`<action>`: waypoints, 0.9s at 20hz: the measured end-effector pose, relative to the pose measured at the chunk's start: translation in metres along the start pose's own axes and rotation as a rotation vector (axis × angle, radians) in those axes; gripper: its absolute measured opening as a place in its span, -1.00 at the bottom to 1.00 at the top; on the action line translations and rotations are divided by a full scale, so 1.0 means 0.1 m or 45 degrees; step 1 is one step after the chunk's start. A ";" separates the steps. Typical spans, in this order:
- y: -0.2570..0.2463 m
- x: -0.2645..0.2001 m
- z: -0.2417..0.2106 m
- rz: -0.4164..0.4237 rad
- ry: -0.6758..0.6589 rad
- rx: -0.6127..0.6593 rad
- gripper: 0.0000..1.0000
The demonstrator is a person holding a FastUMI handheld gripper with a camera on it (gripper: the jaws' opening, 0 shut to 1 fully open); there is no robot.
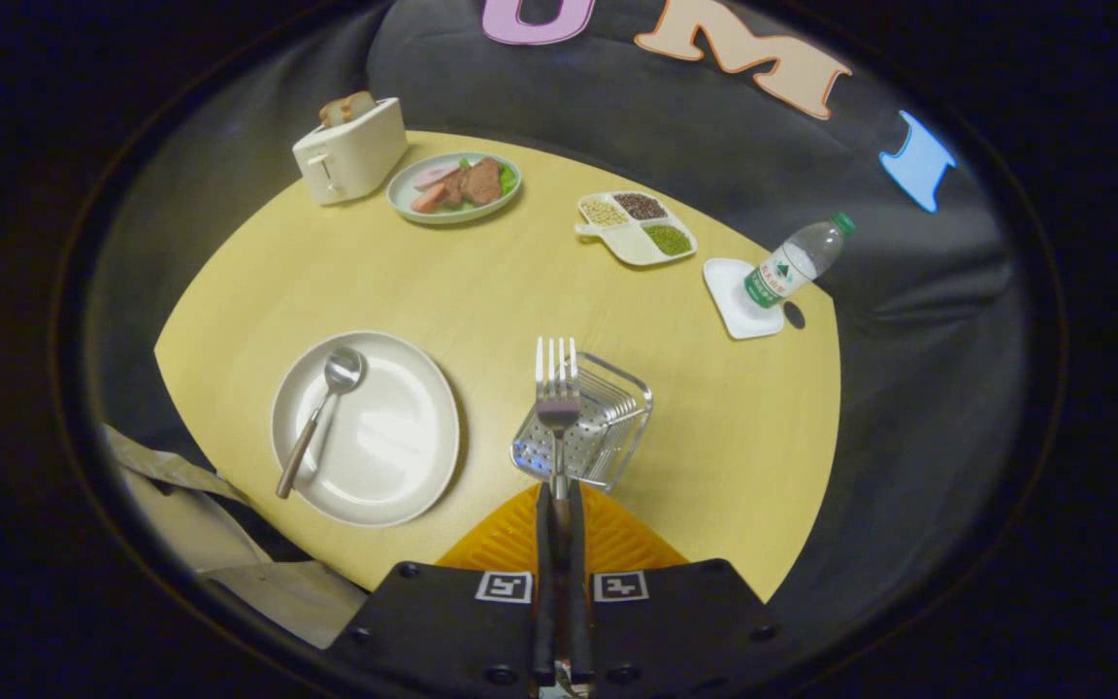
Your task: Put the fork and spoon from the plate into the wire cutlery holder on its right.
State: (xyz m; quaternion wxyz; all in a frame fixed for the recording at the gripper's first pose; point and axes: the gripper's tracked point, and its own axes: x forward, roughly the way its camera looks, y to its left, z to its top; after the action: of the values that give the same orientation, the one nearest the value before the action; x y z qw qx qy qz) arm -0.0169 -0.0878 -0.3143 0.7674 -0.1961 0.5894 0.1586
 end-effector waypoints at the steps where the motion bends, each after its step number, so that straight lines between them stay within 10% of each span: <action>1: -0.03 0.02 -0.04 0.005 0.024 -0.003 -0.82; 18: -0.12 0.33 -0.24 0.043 0.331 -0.120 -0.82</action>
State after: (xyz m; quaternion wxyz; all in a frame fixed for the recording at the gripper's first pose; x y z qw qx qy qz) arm -0.0233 -0.1092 -0.3509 0.6718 -0.2408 0.6790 0.1723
